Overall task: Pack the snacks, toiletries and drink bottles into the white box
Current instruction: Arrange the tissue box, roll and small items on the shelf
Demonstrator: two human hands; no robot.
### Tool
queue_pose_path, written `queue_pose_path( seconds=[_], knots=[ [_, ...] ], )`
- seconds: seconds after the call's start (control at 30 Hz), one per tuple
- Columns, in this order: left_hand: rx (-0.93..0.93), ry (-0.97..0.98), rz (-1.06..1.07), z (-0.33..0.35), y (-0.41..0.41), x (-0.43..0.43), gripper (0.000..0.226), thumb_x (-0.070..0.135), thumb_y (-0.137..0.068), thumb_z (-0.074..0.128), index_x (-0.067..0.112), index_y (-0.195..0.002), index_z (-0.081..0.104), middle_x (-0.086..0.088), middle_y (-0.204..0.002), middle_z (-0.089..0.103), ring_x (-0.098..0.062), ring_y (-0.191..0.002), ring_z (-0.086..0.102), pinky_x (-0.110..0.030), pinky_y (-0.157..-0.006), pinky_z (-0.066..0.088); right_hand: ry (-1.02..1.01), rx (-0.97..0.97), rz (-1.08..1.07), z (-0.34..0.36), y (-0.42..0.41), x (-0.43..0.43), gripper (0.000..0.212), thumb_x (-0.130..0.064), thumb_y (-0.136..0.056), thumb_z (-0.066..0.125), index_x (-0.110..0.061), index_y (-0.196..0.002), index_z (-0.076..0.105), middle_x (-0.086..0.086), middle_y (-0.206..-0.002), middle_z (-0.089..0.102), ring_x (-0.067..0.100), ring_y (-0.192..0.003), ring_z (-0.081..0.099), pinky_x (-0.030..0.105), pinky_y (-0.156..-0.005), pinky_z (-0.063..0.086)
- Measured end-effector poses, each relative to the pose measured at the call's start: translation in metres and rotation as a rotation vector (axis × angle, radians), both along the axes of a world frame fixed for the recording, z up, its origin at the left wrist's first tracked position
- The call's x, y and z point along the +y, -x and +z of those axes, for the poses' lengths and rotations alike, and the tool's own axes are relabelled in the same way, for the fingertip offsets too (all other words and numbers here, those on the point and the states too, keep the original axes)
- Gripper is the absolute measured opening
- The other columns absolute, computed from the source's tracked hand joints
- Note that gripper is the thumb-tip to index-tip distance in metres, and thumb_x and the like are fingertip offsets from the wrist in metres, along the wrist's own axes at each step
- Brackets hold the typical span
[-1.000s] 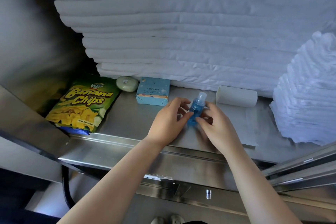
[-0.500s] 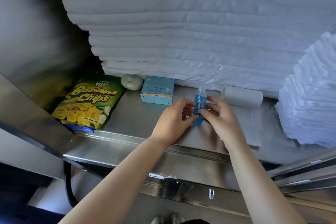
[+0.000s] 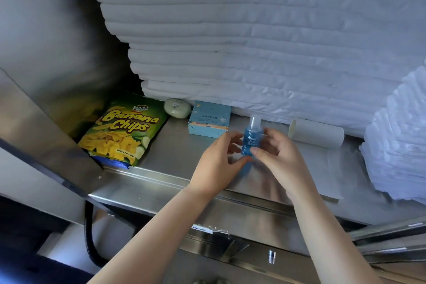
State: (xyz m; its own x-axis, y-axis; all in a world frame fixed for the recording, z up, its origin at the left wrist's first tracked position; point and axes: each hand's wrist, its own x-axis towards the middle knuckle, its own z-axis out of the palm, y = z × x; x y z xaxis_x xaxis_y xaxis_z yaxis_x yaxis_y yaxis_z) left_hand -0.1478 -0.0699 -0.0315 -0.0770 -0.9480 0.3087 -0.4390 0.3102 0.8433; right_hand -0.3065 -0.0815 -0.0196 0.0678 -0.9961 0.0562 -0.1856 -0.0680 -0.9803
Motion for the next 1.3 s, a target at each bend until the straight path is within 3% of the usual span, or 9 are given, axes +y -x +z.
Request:
queue_pose_path(
  seconds=[0.1, 0.17, 0.3, 0.43, 0.53, 0.7, 0.8, 0.97, 1.3],
  knots=[
    [-0.025, 0.040, 0.108, -0.002, -0.024, 0.009, 0.044, 0.020, -0.076, 0.075, 0.021, -0.115, 0.054, 0.025, -0.098, 0.057, 0.004, -0.088, 0.056, -0.009, -0.076, 0.045, 0.065, 0.059, 0.049, 0.008, -0.026, -0.002, 0.033, -0.014, -0.080, 0.073, -0.035, -0.101, 0.057, -0.025, -0.097, 0.069, -0.006, -0.089, 0.065, 0.013, -0.076, 0.049],
    [-0.020, 0.046, 0.189, -0.001, -0.042, 0.012, 0.044, 0.017, -0.077, 0.075, 0.019, -0.116, 0.055, 0.020, -0.098, 0.059, 0.004, -0.087, 0.057, -0.006, -0.076, 0.043, 0.111, 0.092, 0.085, 0.016, -0.047, -0.006, 0.024, -0.020, -0.081, 0.072, -0.034, -0.096, 0.059, -0.027, -0.093, 0.068, -0.005, -0.085, 0.065, 0.015, -0.075, 0.049],
    [0.013, 0.028, 0.337, 0.003, -0.065, 0.012, 0.044, 0.015, -0.078, 0.074, 0.016, -0.117, 0.055, 0.008, -0.101, 0.065, -0.002, -0.085, 0.061, -0.022, -0.079, 0.051, 0.260, 0.355, 0.143, 0.031, -0.087, -0.016, 0.032, -0.028, -0.082, 0.070, -0.031, -0.112, 0.058, -0.017, -0.096, 0.067, 0.000, -0.088, 0.063, 0.028, -0.081, 0.053],
    [-0.026, 0.058, 0.431, 0.004, -0.080, 0.014, 0.039, 0.013, -0.081, 0.070, 0.017, -0.118, 0.056, 0.005, -0.102, 0.065, -0.008, -0.088, 0.062, -0.028, -0.080, 0.052, 0.439, 0.564, 0.307, 0.048, -0.108, -0.031, 0.051, -0.040, -0.085, 0.065, -0.036, -0.132, 0.046, -0.020, -0.113, 0.060, -0.004, -0.088, 0.059, 0.010, -0.075, 0.045],
    [-0.064, 0.068, 0.463, 0.005, -0.087, 0.015, 0.030, 0.009, -0.085, 0.062, 0.014, -0.115, 0.059, 0.003, -0.100, 0.067, -0.011, -0.091, 0.062, -0.029, -0.081, 0.053, 0.523, 0.701, 0.374, 0.051, -0.118, -0.046, 0.039, -0.041, -0.089, 0.060, -0.028, -0.125, 0.053, -0.010, -0.112, 0.064, 0.011, -0.090, 0.061, 0.015, -0.065, 0.035],
    [-0.235, 0.080, 0.476, -0.001, -0.089, 0.016, 0.040, 0.016, -0.088, 0.060, 0.014, -0.127, 0.051, -0.001, -0.119, 0.061, -0.013, -0.105, 0.056, -0.014, -0.085, 0.038, 0.372, 0.531, 0.287, 0.049, -0.130, -0.070, 0.021, -0.041, -0.078, 0.071, -0.027, -0.087, 0.059, -0.013, -0.086, 0.068, 0.006, -0.080, 0.062, 0.024, -0.064, 0.048],
    [-0.337, 0.083, 0.469, -0.010, -0.091, 0.023, 0.041, 0.018, -0.091, 0.057, 0.009, -0.129, 0.049, -0.008, -0.122, 0.058, -0.021, -0.108, 0.055, -0.020, -0.086, 0.038, 0.337, 0.455, 0.247, 0.050, -0.141, -0.087, 0.020, -0.038, -0.075, 0.074, -0.026, -0.079, 0.059, -0.012, -0.078, 0.067, 0.001, -0.072, 0.062, 0.022, -0.059, 0.048],
    [-0.553, 0.129, 0.399, -0.016, -0.091, 0.028, 0.030, 0.015, -0.093, 0.048, 0.012, -0.119, 0.063, -0.005, -0.119, 0.063, -0.025, -0.113, 0.056, -0.037, -0.092, 0.047, 0.366, 0.499, 0.236, 0.049, -0.160, -0.108, 0.022, -0.041, -0.077, 0.073, -0.027, -0.079, 0.056, -0.016, -0.073, 0.061, -0.004, -0.069, 0.057, 0.020, -0.059, 0.043],
    [-0.601, 0.135, 0.410, -0.017, -0.091, 0.029, 0.028, 0.015, -0.093, 0.048, 0.014, -0.116, 0.065, -0.001, -0.120, 0.062, -0.021, -0.111, 0.056, -0.031, -0.091, 0.043, 0.422, 0.596, 0.261, 0.036, -0.177, -0.112, 0.034, -0.050, -0.075, 0.072, -0.021, -0.087, 0.058, -0.011, -0.084, 0.066, 0.003, -0.075, 0.060, 0.018, -0.057, 0.041]
  ],
)
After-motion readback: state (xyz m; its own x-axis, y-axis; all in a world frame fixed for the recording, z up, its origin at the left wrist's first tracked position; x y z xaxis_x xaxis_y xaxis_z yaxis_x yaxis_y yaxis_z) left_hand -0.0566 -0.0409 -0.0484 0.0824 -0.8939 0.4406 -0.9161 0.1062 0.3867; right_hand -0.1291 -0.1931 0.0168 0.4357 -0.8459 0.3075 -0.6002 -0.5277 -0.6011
